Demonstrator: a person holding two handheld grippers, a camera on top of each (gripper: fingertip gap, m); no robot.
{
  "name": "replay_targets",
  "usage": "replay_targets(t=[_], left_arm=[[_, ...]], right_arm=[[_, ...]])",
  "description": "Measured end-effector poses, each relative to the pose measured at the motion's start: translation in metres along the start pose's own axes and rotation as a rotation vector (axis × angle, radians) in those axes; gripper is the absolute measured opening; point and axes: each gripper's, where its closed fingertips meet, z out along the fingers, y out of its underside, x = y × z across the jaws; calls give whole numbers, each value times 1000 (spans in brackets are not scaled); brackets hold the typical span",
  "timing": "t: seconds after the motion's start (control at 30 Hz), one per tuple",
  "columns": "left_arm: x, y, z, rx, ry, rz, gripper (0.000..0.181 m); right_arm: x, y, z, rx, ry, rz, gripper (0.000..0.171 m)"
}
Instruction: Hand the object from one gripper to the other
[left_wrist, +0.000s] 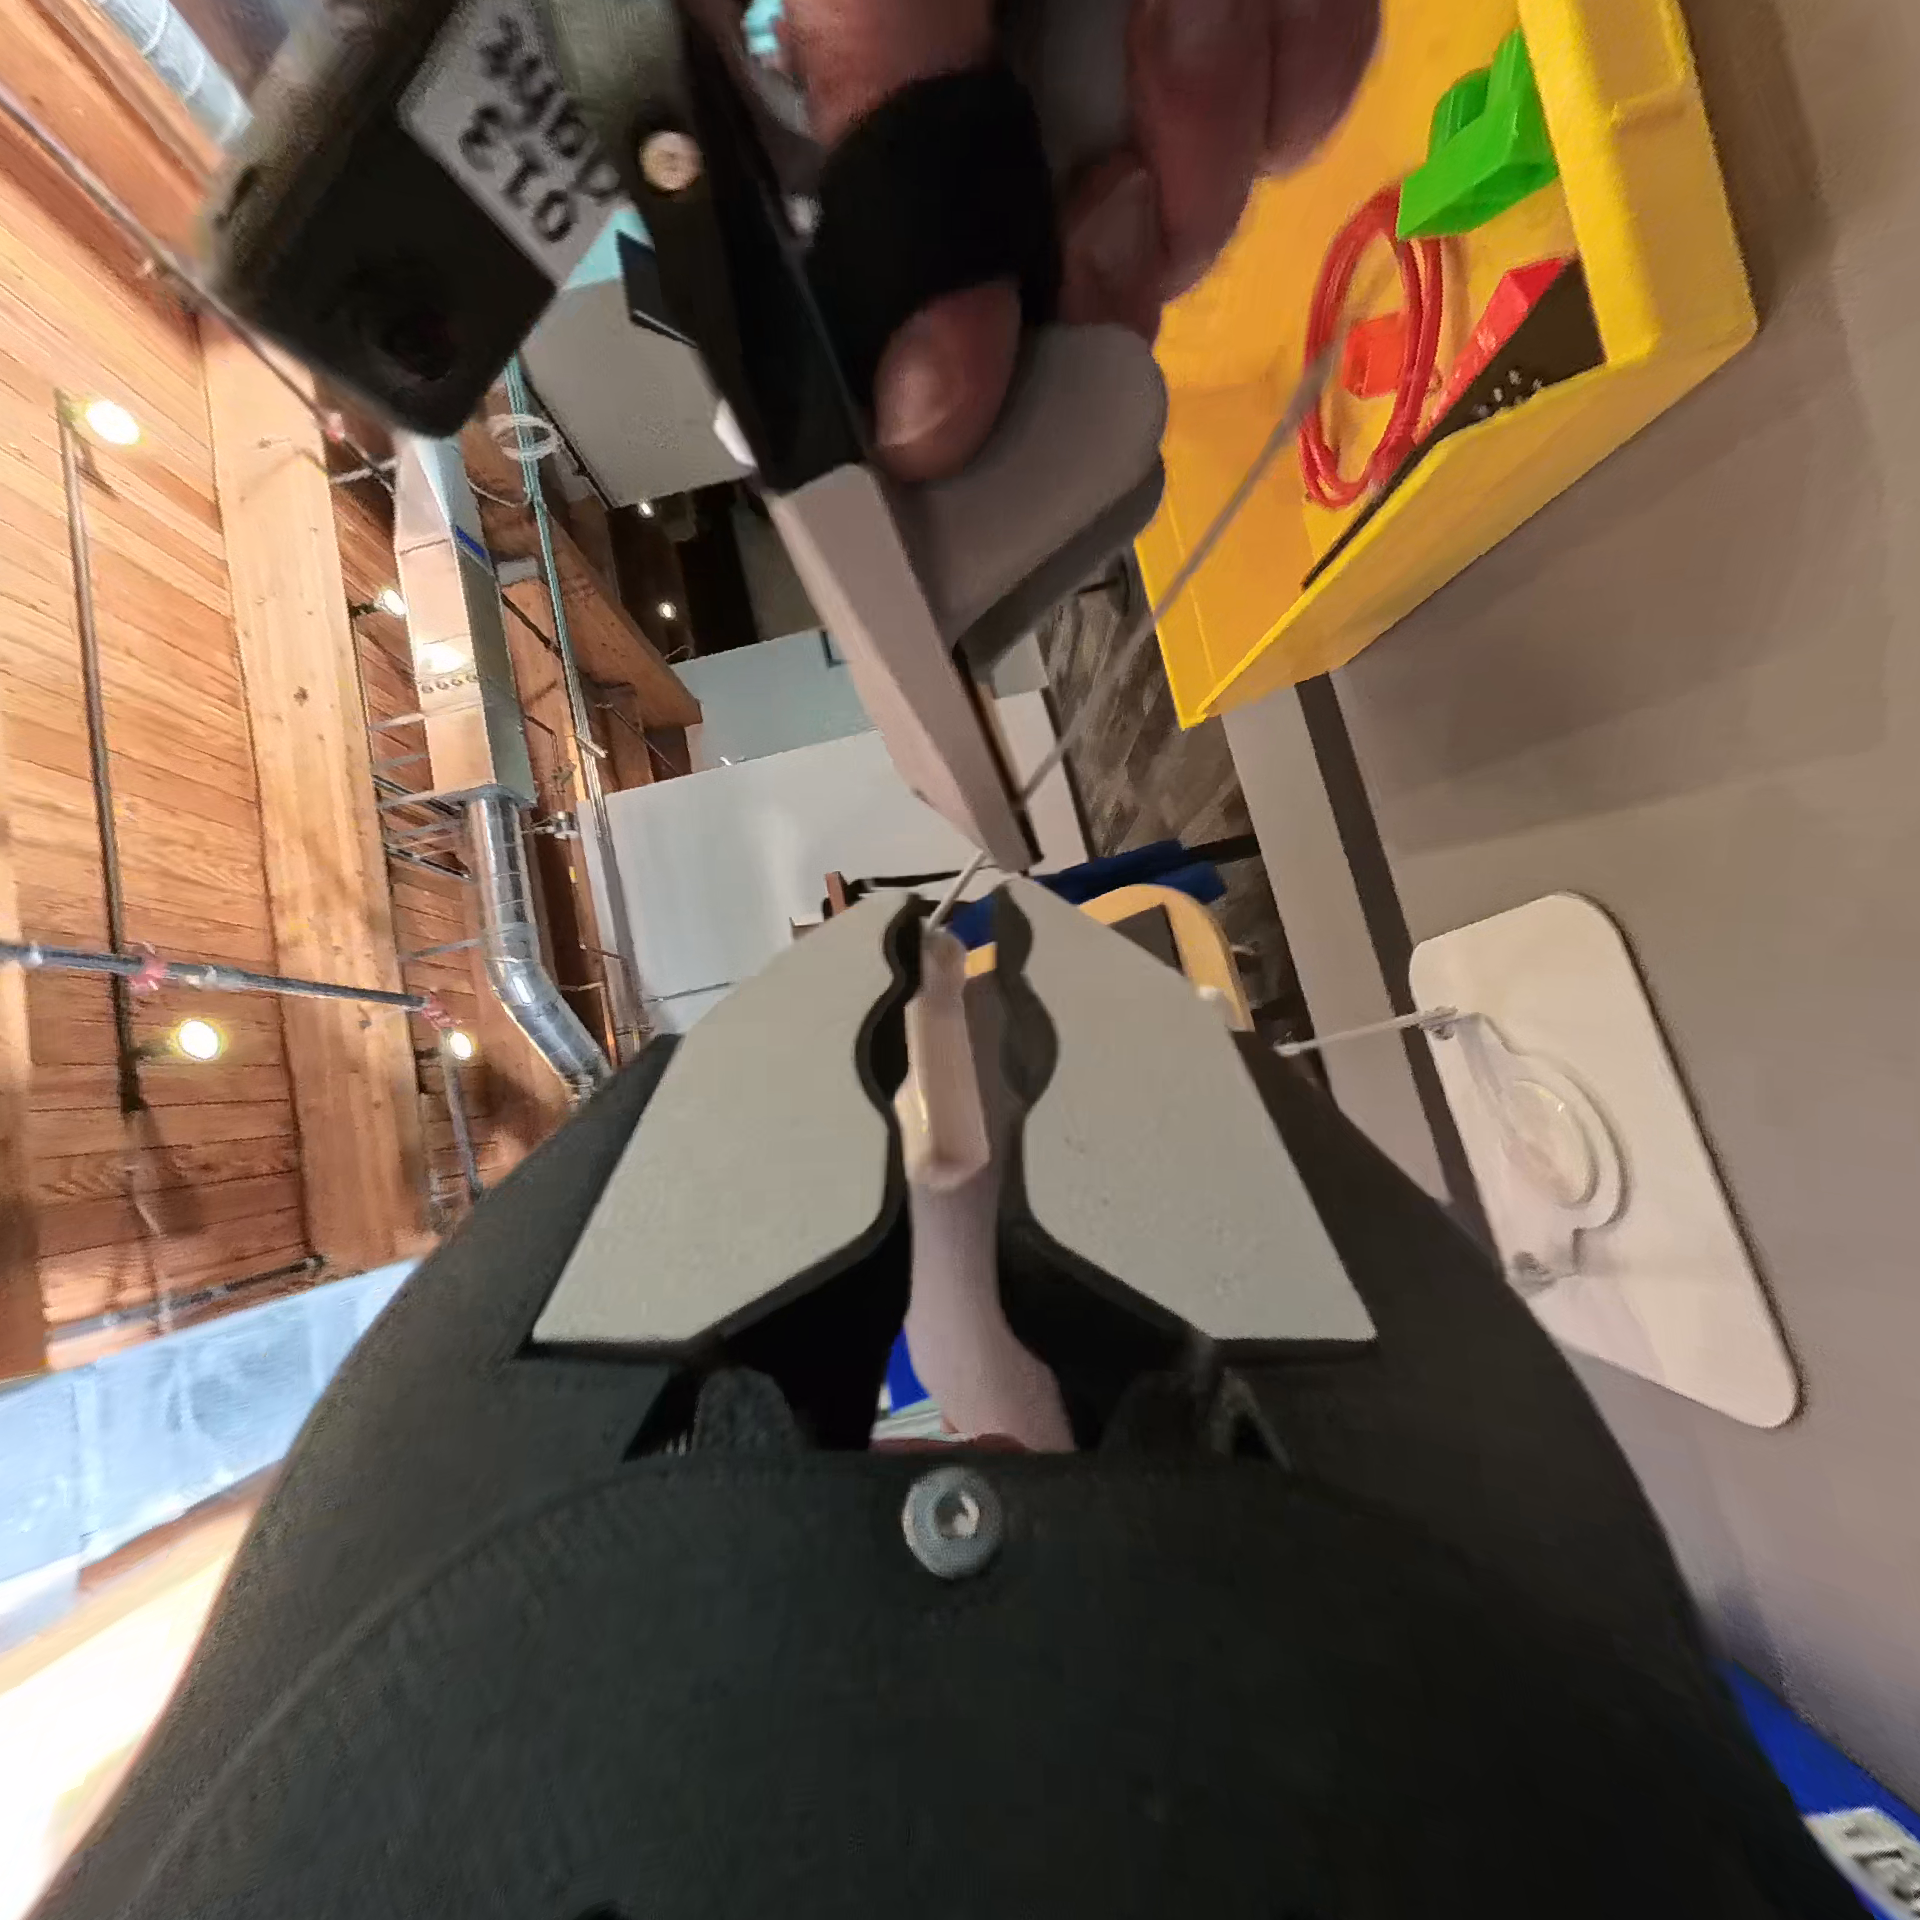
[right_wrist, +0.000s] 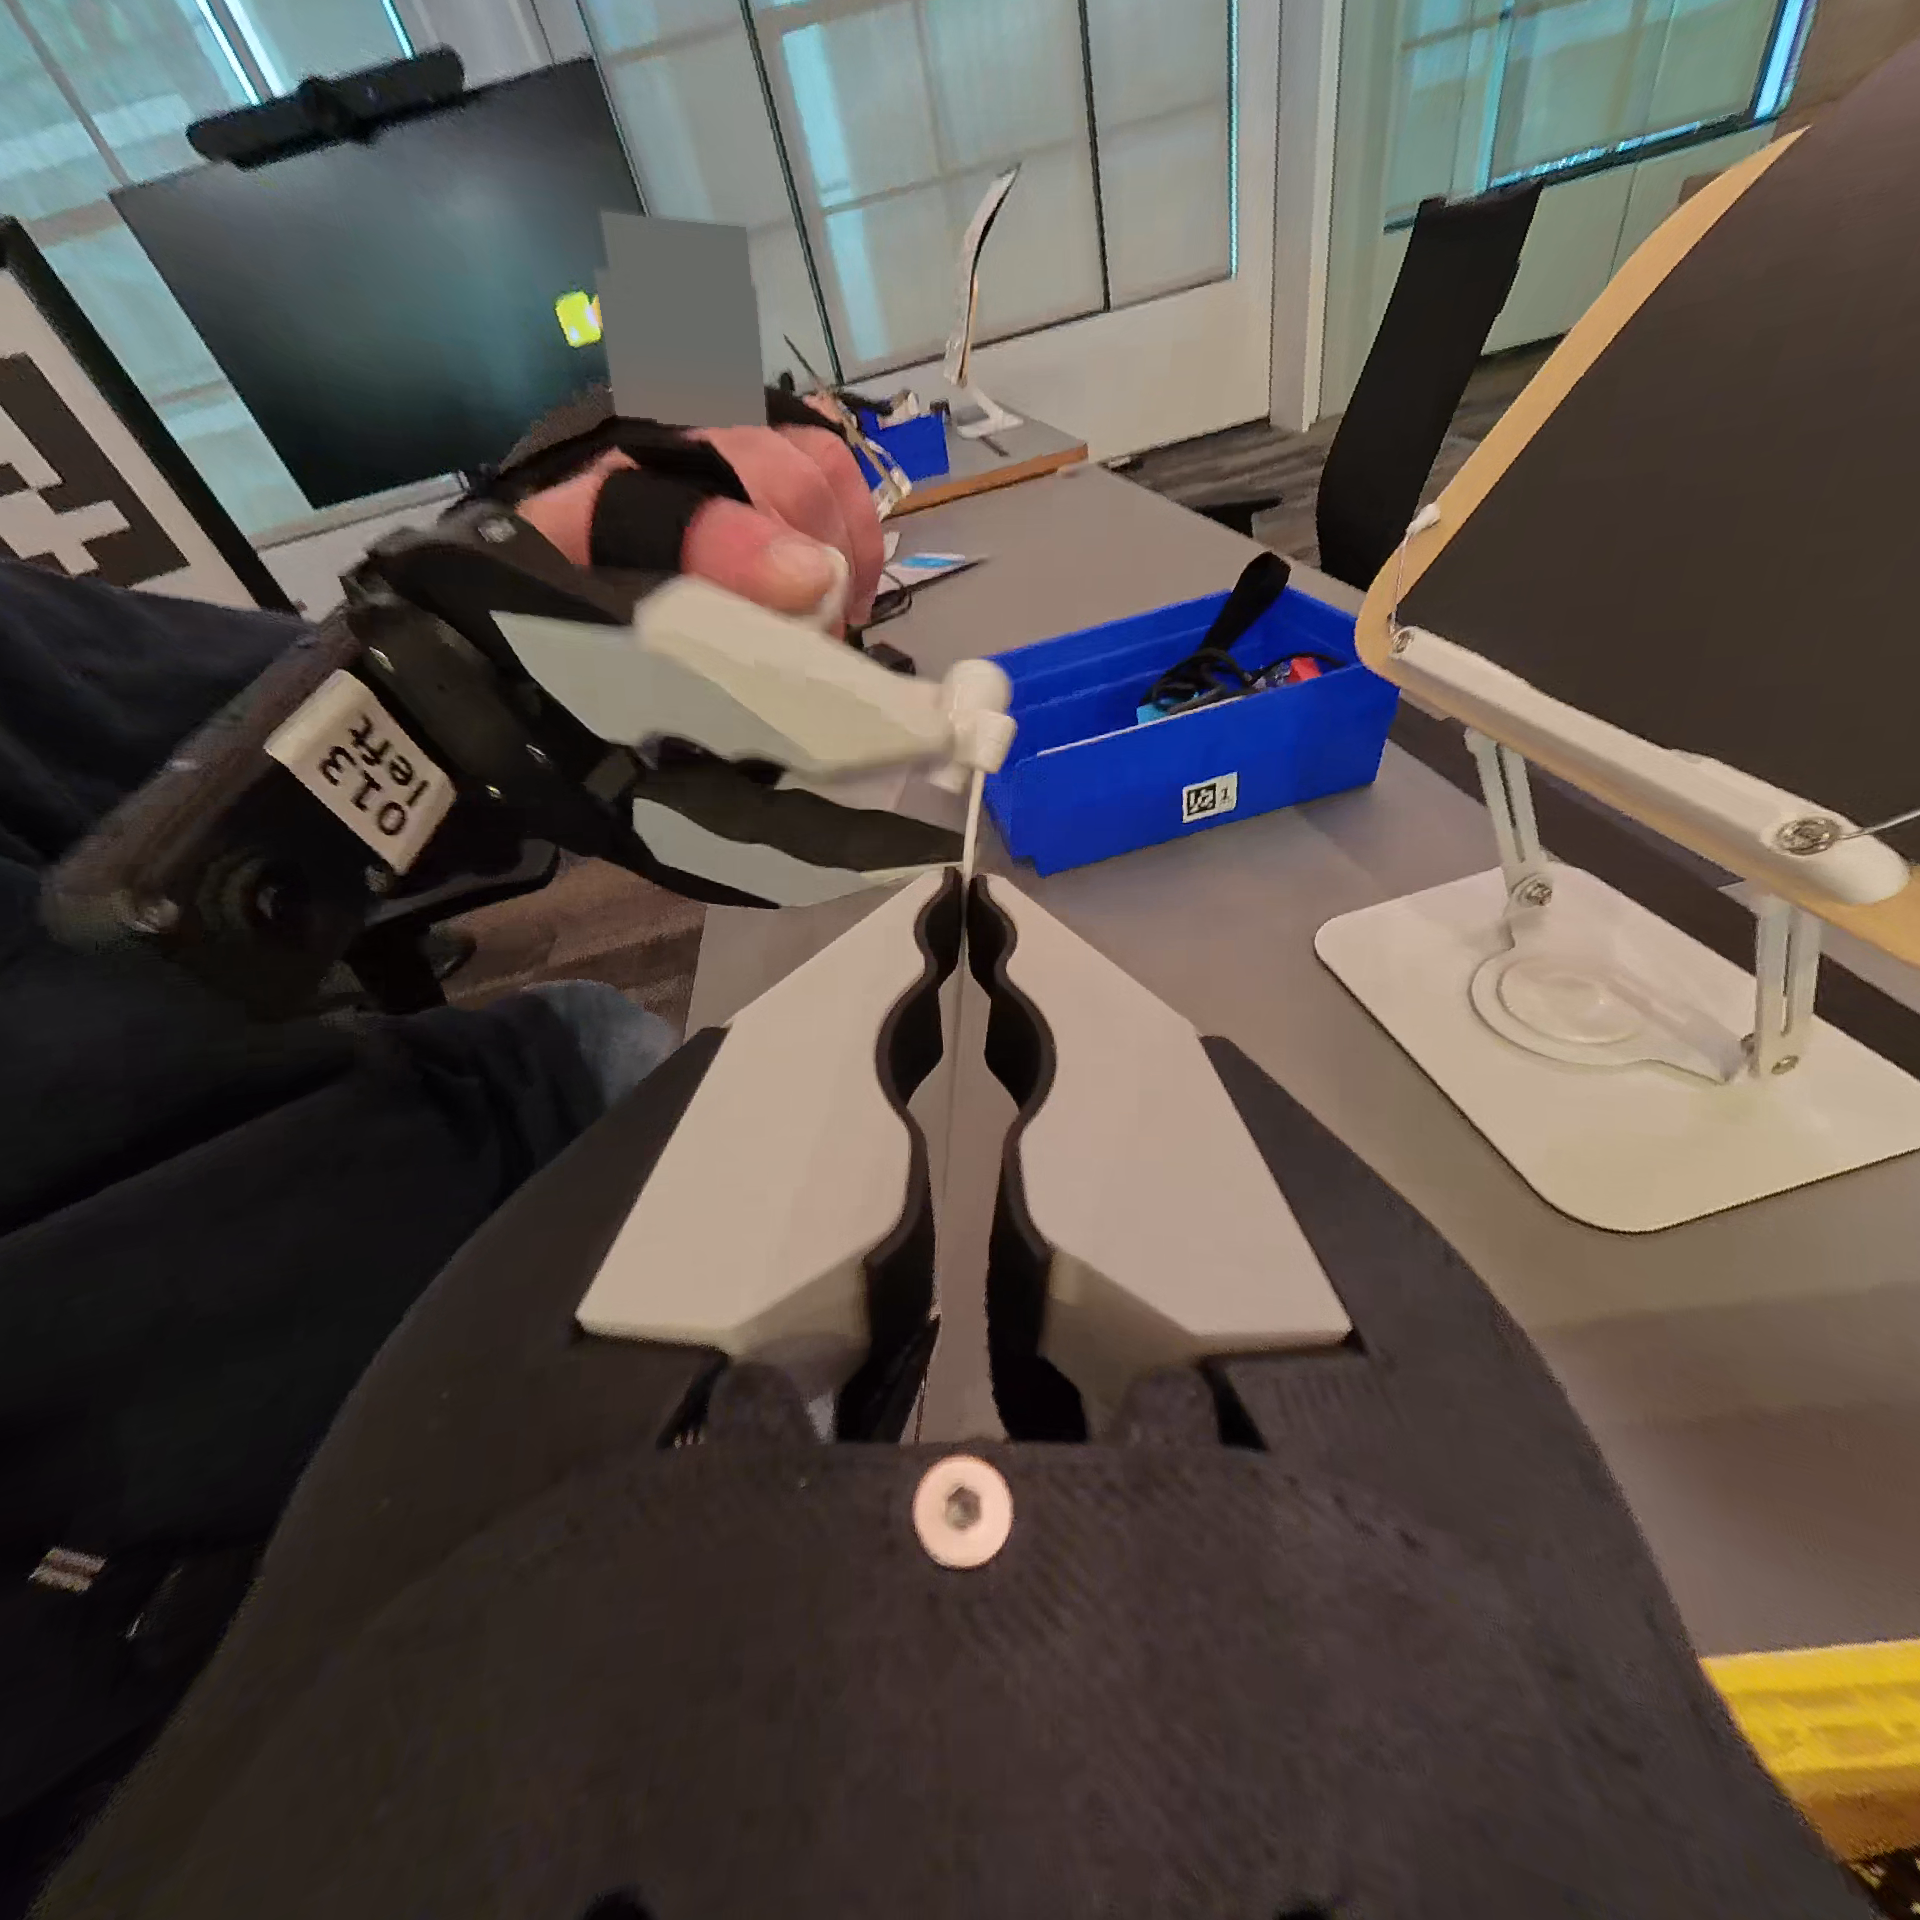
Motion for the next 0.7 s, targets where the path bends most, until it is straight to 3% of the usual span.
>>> replay_targets(t=[0.07,0.1,0.33,0.4,0.5,0.7], left_arm=[[-10,2,-6,-11,-10,-91,34],[-16,-1,-13,-2,-21,-129,35],[-10,-30,-43,168,124,-722,17],[5,-33,-37,188,188,-917,15],[27,-34,-16,178,278,-1163,36],[15,-52,-2,423,347,-1524,27]], right_arm=[[2,-4,-3,45,8,-8,0],[2,-8,-4,74,2,-11,0],[-5,-26,-12,203,-1,-66,0],[-10,-29,-11,225,-4,-84,0],[-18,-31,-7,237,-6,-127,0],[-27,-34,-4,276,-4,-166,0]])
